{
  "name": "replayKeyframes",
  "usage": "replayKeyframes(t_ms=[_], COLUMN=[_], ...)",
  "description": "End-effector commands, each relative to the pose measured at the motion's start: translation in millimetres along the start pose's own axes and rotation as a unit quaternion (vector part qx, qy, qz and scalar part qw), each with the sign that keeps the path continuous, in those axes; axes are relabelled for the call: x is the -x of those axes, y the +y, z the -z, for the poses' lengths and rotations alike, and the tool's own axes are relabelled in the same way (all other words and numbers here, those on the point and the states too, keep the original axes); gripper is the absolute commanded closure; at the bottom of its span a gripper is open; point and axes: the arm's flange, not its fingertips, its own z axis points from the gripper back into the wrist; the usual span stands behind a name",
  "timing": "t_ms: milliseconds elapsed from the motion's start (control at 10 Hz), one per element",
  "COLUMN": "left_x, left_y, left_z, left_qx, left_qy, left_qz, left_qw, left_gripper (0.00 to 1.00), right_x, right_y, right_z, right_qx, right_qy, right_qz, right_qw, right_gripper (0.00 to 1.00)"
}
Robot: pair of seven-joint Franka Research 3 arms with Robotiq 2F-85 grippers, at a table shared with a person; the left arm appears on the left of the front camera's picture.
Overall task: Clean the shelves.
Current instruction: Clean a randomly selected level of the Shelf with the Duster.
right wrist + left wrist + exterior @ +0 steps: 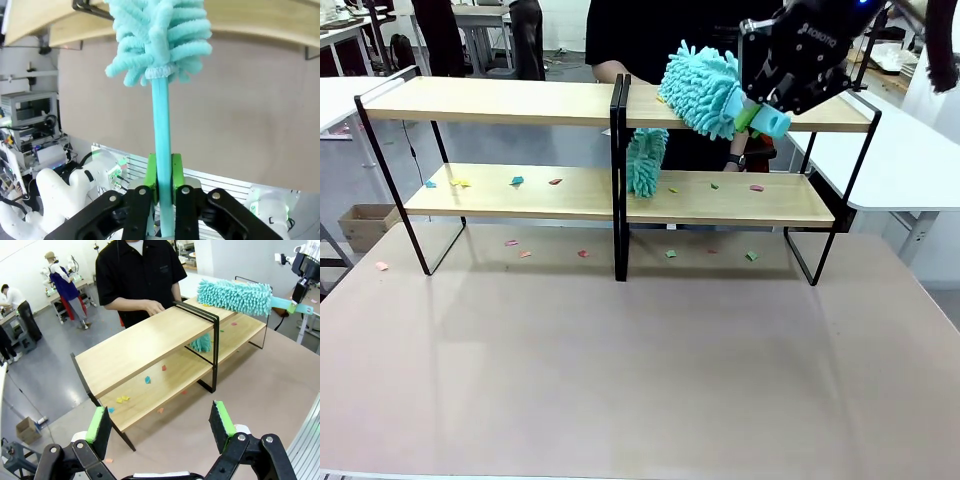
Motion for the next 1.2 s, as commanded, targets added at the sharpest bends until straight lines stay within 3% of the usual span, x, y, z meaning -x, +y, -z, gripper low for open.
replayKeyframes(t_ms=[0, 400, 700, 900, 1100], left_x=[0.6, 0.6, 0.6, 0.6, 0.6], left_y=[0.4, 0.4, 0.4, 0.4, 0.4], left_z=[0.3, 0.3, 0.3, 0.3, 0.3], left_qx=[-0.003, -0.003, -0.003, -0.003, -0.003], left_qy=[-0.001, -0.001, -0.001, -0.001, -0.001], left_qz=[0.001, 0.001, 0.001, 0.001, 0.001], left_qw=[1.0, 1.0, 1.0, 1.0, 1.0], left_gripper=[0.0, 0.0, 0.0, 0.0, 0.0], right_x=[-0.1, 5.8, 15.1, 22.2, 35.6], right_y=[-5.2, -18.2, -68.4, -108.1, -139.2], right_z=[-6.2, -17.2, -36.3, -58.4, -103.9], right_qx=[0.007, 0.055, 0.127, 0.168, 0.201], right_qy=[0.004, -0.015, 0.011, -0.003, -0.062], right_qz=[0.019, 0.029, 0.073, 0.137, 0.236], right_qw=[1.0, 0.998, 0.989, 0.976, 0.949], right_gripper=[0.87, 0.87, 0.87, 0.87, 0.87])
